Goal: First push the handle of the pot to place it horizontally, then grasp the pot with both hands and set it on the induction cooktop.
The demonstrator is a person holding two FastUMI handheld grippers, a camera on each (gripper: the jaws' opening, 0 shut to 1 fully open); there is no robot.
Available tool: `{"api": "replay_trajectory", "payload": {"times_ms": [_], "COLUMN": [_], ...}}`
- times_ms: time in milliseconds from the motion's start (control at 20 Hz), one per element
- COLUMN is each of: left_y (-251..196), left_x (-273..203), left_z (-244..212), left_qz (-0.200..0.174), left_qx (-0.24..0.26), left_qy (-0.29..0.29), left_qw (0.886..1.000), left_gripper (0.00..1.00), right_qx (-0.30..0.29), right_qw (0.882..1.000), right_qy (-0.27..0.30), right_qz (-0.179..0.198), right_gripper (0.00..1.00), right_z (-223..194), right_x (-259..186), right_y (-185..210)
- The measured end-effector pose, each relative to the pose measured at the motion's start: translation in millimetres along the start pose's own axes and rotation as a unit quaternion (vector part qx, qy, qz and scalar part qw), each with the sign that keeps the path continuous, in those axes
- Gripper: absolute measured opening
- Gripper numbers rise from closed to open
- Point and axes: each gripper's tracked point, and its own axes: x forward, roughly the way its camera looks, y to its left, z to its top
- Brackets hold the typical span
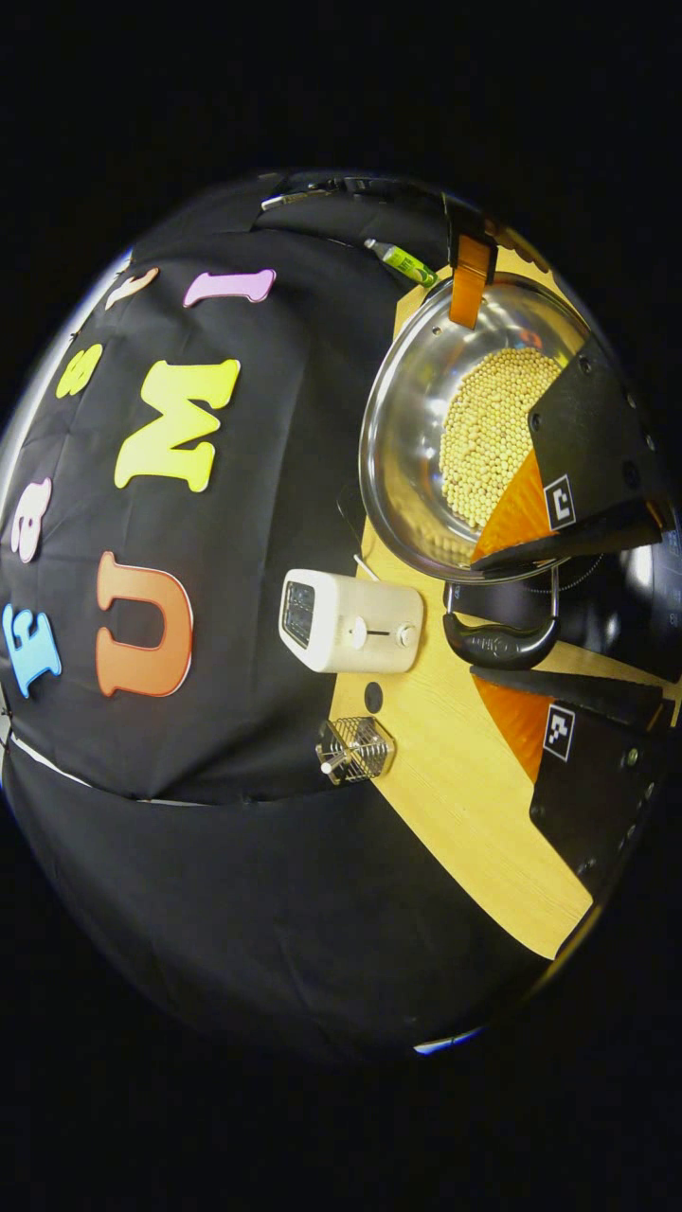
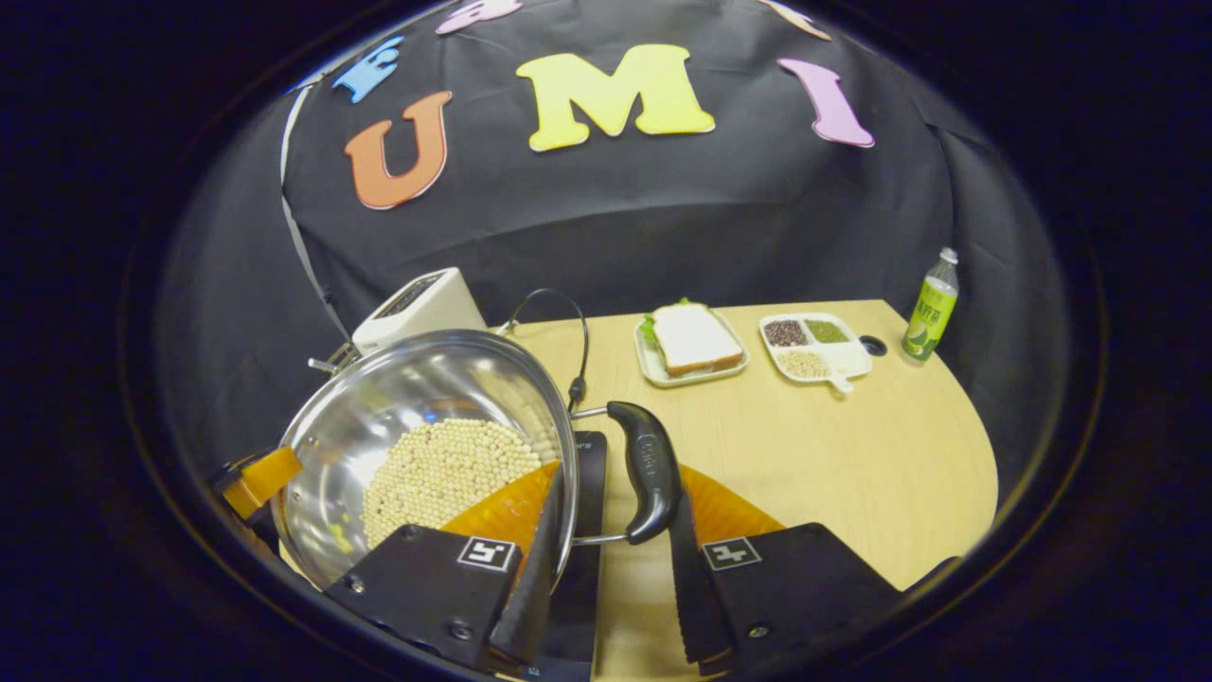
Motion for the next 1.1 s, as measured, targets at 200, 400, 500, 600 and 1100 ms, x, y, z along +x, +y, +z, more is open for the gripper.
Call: {"api": "replay_trajectory", "payload": {"times_ms": [200, 400, 500, 600, 1100], "left_y": [11, 13, 13, 14, 15], "left_x": [14, 25, 28, 30, 30], "left_z": [-12, -23, -31, -30, -32], "left_qz": [0.01, 0.007, 0.005, 0.003, 0.001], "left_qx": [0.002, 0.002, 0.002, -0.005, -0.006], "left_qy": [0.014, 0.026, 0.032, 0.027, 0.024], "left_qw": [1.0, 1.0, 0.999, 1.0, 1.0], "left_gripper": [0.52, 0.52, 0.52, 0.52, 0.52], "right_qx": [-0.003, -0.002, 0.002, 0.0, 0.009], "right_qw": [1.0, 1.0, 1.0, 1.0, 1.0], "right_qy": [0.013, 0.023, 0.028, 0.018, 0.008], "right_qz": [0.006, 0.002, -0.001, 0.0, 0.014], "right_gripper": [0.57, 0.57, 0.57, 0.57, 0.6], "right_z": [-12, -20, -25, -23, -24], "right_x": [23, 35, 38, 43, 41], "right_y": [7, 5, 2, 2, 3]}}
